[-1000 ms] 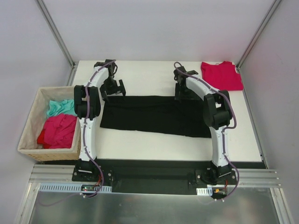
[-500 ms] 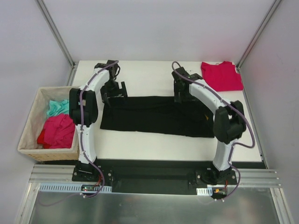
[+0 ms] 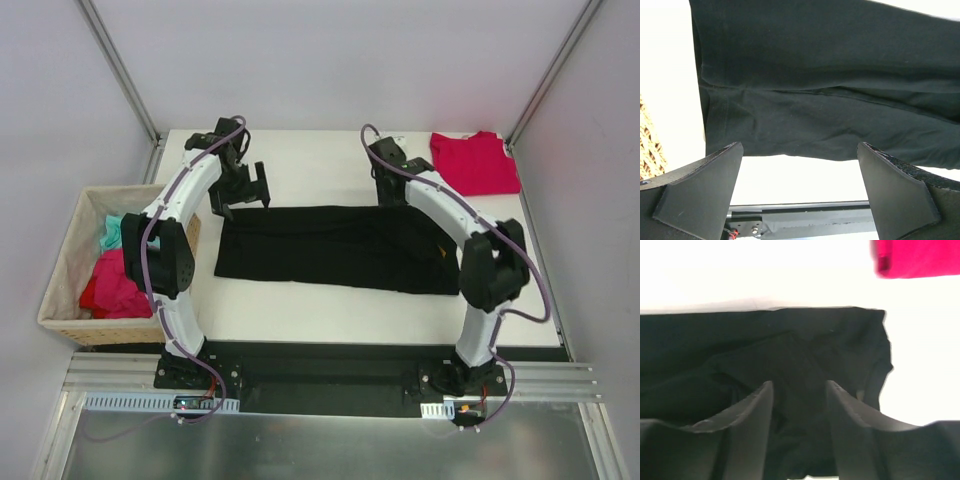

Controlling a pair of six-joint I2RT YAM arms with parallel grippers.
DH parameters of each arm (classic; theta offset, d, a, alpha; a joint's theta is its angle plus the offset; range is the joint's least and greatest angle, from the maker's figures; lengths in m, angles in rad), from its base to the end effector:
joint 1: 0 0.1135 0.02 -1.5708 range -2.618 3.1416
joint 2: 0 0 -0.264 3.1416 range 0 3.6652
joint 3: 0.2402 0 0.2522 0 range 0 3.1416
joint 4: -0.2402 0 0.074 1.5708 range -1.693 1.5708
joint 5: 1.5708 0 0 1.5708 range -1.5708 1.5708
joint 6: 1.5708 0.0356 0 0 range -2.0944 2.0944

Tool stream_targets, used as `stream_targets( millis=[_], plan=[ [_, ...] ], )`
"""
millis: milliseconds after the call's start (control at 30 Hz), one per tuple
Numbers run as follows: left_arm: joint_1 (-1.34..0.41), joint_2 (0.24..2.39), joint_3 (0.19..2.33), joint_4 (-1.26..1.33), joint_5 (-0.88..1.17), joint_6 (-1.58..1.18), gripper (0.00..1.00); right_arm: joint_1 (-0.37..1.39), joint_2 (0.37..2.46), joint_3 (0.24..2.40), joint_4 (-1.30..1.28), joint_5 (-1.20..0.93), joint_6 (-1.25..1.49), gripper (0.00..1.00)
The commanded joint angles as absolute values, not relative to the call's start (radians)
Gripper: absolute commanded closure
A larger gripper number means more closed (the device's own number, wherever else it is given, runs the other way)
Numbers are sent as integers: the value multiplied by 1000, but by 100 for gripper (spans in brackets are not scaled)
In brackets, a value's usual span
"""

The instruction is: Fold and stack the t-shirts

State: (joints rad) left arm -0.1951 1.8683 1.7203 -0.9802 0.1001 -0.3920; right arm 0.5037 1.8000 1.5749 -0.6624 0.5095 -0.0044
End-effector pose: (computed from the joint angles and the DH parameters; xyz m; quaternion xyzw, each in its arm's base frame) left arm 0.3872 -0.0801 0.2902 -0.0848 0.9708 -0.1102 0.1957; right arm 0.3574 0.1771 0.2929 -0.1474 0.9037 -0.1500 0.3728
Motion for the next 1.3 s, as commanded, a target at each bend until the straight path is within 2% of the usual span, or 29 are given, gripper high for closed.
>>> stream_targets(
  millis=[0,333,667,1267],
  plan=[
    [-190,1829,1695,-985,89,-373,1,476,1940,1649,-634,446,-22,53],
    [-190,1851,1681,-982,60,-360,1,391,2034,1681,-667,365,14,54],
    [-190,1878,1695,-983,61,-362,1,377,2092,1750,-676,325,6,60],
    [-190,1875,1681,-985,46,-359,1,370,2144,1761,-683,305,17,61]
  ],
)
